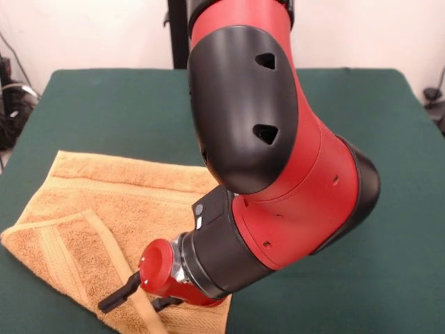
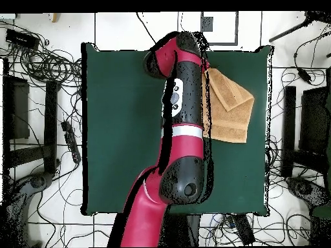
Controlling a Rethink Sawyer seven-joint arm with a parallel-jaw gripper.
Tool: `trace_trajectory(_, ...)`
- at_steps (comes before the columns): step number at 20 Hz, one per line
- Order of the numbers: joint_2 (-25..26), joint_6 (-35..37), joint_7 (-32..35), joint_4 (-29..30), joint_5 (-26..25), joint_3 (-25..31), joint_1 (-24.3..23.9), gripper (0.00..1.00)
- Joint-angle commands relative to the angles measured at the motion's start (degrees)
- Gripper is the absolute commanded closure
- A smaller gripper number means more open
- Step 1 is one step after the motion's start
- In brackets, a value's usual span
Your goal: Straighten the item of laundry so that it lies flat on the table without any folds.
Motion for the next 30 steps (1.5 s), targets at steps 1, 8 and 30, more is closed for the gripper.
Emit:
trace_trajectory(1, 0.8, -3.9, -5.1, 5.8, -2.9, -1.6, 2.1, 0.0)
trace_trajectory(8, -3.7, -0.3, -12.9, 12.9, -4.2, 1.7, 5.6, 0.0)
trace_trajectory(30, -7.3, -0.3, -23.2, 16.3, -5.9, 1.5, 5.2, 0.0)
